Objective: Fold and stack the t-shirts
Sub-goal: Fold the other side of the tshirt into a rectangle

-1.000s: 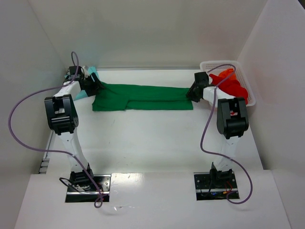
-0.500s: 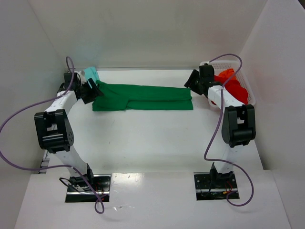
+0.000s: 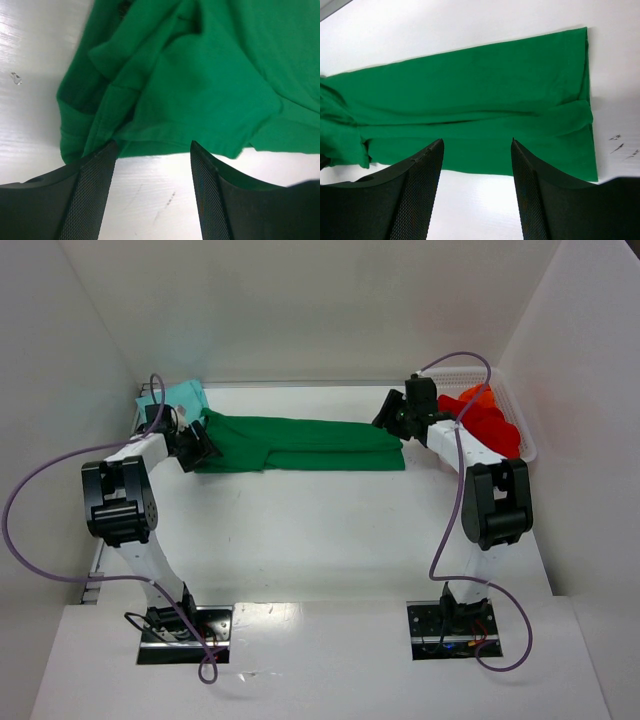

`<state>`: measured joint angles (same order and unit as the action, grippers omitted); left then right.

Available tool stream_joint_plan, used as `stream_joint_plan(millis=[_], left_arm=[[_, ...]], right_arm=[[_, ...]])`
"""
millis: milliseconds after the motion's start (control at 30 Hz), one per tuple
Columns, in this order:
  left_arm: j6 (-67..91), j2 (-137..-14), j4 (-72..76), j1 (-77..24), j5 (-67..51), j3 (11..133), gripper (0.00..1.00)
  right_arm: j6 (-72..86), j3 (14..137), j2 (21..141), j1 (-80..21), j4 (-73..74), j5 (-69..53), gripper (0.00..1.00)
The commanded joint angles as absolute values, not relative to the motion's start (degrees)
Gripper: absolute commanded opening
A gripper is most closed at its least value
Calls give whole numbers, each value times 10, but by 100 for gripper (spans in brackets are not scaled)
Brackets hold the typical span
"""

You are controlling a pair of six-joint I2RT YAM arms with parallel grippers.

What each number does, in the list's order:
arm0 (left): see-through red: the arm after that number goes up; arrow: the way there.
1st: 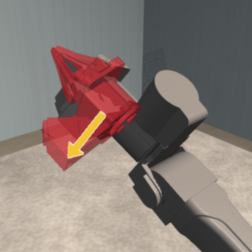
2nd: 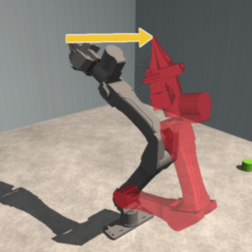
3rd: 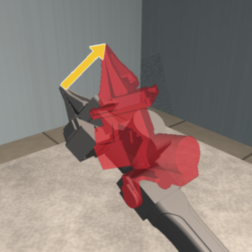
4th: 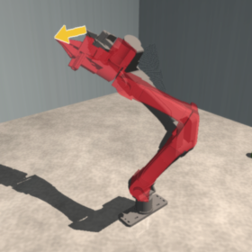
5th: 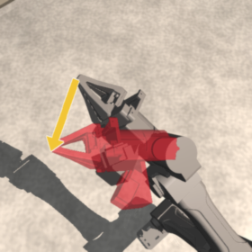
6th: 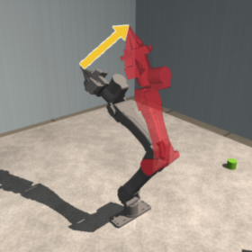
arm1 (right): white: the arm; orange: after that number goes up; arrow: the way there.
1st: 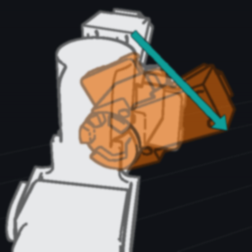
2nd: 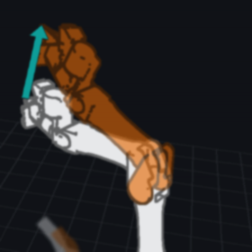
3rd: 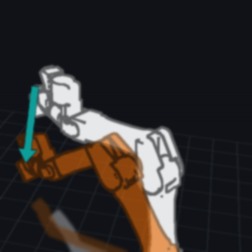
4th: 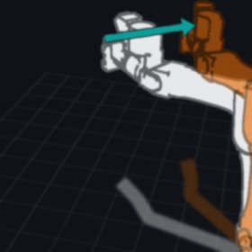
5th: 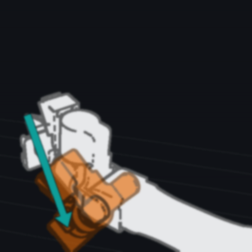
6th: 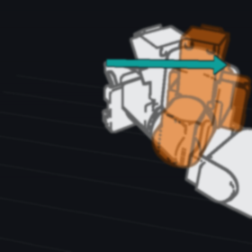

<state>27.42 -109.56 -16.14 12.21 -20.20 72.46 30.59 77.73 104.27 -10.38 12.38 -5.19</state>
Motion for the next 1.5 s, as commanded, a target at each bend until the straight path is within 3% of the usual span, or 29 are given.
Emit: stream_joint_plan(millis=[0, 100, 267, 367, 467, 533, 600, 1233, 1467], left_arm=[[278, -1113, -143, 125, -188, 751, 68], [278, -1115, -130, 125, -188, 751, 67], [288, -1121, -109, 125, -189, 764, 54], [294, -1127, -105, 125, -203, 770, 35], [294, -1127, -105, 125, -210, 775, 25], [294, -1127, -105, 125, -228, 780, 9], [294, -1127, -105, 125, -242, 786, 2], [339, -1199, -21, 113, -393, 909, 0], [344, -1260, -21, 89, -428, 992, 4]], right_arm=[[307, 795, 1027, -105, 108, -47, 62], [307, 795, 1027, -105, 108, -41, 62], [307, 795, 1027, -105, 108, -41, 62], [307, 795, 1032, -105, 108, -41, 62], [307, 789, 1032, -105, 108, -36, 62], [307, 789, 1032, -105, 108, -36, 62], [307, 789, 1032, -105, 108, -36, 62], [301, 789, 1037, -105, 103, -30, 62], [301, 789, 1042, -105, 103, -25, 62]])
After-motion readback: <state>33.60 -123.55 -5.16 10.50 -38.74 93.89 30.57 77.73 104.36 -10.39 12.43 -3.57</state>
